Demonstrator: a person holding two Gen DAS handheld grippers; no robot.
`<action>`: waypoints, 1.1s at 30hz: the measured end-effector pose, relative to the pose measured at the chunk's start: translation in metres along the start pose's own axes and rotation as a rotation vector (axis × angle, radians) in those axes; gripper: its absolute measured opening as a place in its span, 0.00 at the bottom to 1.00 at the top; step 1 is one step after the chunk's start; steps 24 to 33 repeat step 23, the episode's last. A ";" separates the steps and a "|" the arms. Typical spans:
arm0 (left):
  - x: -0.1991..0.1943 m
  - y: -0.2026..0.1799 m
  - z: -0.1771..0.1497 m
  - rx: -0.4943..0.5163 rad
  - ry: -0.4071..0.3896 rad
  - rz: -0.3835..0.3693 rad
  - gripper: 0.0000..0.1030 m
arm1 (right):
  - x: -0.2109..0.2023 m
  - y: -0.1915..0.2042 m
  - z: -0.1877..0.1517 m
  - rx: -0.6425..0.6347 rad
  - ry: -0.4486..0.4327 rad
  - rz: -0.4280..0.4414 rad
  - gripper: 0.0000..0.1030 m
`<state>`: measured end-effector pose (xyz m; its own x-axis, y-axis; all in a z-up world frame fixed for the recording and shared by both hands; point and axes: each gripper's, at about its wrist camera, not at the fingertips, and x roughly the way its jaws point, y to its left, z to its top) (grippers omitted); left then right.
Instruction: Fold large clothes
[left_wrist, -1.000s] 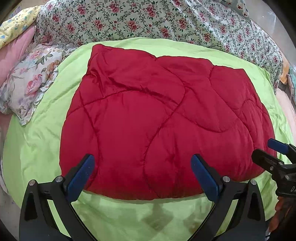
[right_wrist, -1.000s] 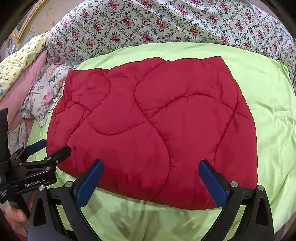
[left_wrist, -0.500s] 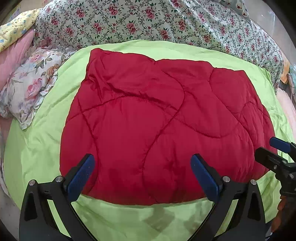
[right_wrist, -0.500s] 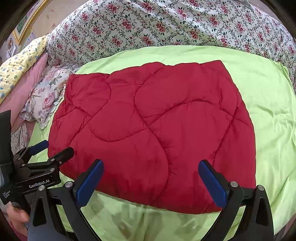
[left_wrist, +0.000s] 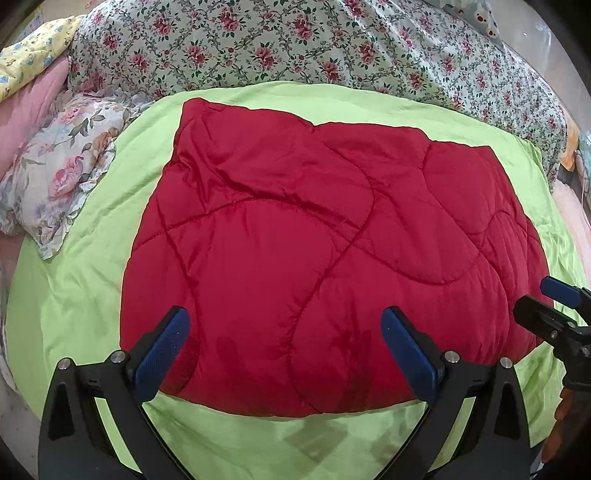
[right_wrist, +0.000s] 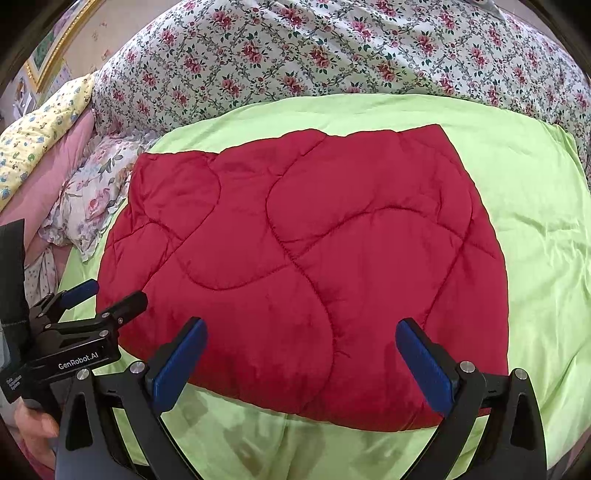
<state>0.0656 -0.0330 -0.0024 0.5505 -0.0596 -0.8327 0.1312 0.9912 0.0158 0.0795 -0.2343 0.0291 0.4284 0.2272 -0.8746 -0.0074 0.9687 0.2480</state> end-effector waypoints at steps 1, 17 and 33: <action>0.000 0.001 0.000 -0.001 0.000 0.001 1.00 | 0.000 -0.001 0.001 0.001 0.000 0.000 0.99; -0.002 0.008 0.005 -0.006 -0.021 0.006 1.00 | 0.000 -0.008 0.001 0.020 -0.005 -0.002 0.99; -0.002 0.007 0.004 -0.009 -0.025 -0.016 1.00 | 0.001 -0.010 0.000 0.022 -0.008 0.008 0.99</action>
